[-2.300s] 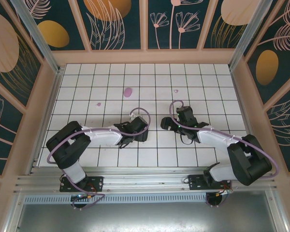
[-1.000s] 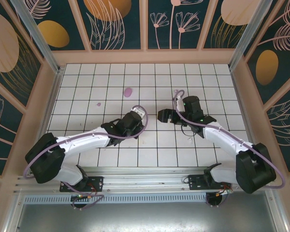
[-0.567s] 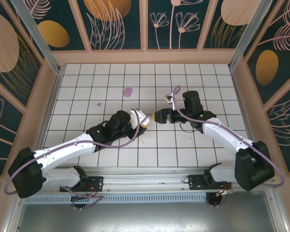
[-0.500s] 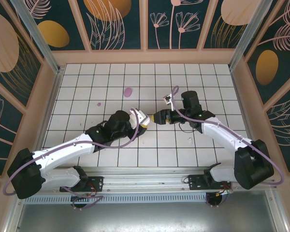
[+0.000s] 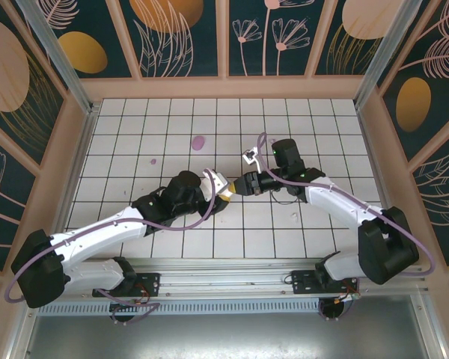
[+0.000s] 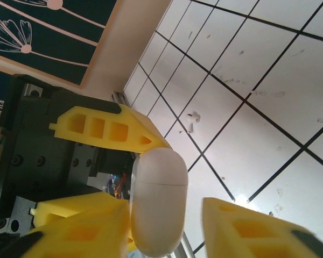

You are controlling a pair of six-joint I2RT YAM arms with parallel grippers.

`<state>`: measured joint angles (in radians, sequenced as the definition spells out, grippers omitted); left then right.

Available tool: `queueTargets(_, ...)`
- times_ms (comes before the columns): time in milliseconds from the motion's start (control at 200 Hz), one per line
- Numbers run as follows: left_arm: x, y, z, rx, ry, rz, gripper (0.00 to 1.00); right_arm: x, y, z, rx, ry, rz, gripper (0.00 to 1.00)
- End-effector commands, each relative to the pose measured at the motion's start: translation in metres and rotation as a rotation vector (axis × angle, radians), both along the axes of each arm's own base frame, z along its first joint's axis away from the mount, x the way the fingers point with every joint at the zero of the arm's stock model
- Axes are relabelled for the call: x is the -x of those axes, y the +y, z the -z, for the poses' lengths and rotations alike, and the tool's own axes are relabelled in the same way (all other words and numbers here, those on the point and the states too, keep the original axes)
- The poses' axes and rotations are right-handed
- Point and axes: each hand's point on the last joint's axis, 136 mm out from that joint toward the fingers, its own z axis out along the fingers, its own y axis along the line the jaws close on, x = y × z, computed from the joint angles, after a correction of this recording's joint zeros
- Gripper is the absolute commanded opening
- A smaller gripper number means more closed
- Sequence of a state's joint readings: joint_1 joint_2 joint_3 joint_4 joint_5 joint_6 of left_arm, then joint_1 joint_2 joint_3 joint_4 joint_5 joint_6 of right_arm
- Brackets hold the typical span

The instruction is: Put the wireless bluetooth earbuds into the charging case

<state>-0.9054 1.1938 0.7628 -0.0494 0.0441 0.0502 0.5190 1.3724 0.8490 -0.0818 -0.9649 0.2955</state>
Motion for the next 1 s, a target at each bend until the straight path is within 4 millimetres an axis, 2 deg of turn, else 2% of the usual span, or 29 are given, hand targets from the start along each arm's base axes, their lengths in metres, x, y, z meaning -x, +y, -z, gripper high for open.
queueTargets(0, -0.002, -0.004, -0.014, 0.028, -0.039, 0.012, 0.35, 0.004, 0.005, -0.006, -0.026, 0.007, -0.045, 0.33)
queueTargets(180, -0.002, 0.002, -0.016, 0.028, -0.057, -0.008, 0.39, 0.009, 0.009, -0.014, -0.071, 0.011, -0.085, 0.22)
queueTargets(325, 0.001, 0.003, -0.031, 0.075, -0.083, -0.002, 0.64, 0.006, 0.008, -0.020, -0.057, 0.003, -0.064, 0.17)
queueTargets(470, 0.001, 0.006, -0.057, 0.149, -0.106, -0.021, 0.80, 0.003, 0.006, -0.038, -0.091, -0.063, -0.040, 0.14)
queueTargets(581, -0.002, 0.009, -0.081, 0.217, -0.109, -0.071, 0.88, -0.003, 0.001, -0.055, -0.154, -0.126, -0.005, 0.13)
queueTargets(656, -0.002, 0.010, -0.098, 0.270, -0.104, -0.091, 0.89, -0.009, -0.006, -0.067, -0.199, -0.167, 0.034, 0.13)
queueTargets(761, -0.004, 0.012, -0.110, 0.344, -0.068, -0.122, 0.89, -0.017, -0.018, -0.084, -0.252, -0.240, 0.101, 0.12)
queueTargets(906, 0.001, 0.002, -0.122, 0.515, 0.069, -0.041, 0.89, -0.026, -0.038, -0.108, -0.346, -0.322, 0.204, 0.11)
queueTargets(996, 0.000, 0.002, -0.132, 0.650, 0.128, -0.004, 0.87, -0.030, -0.048, -0.112, -0.373, -0.342, 0.254, 0.11)
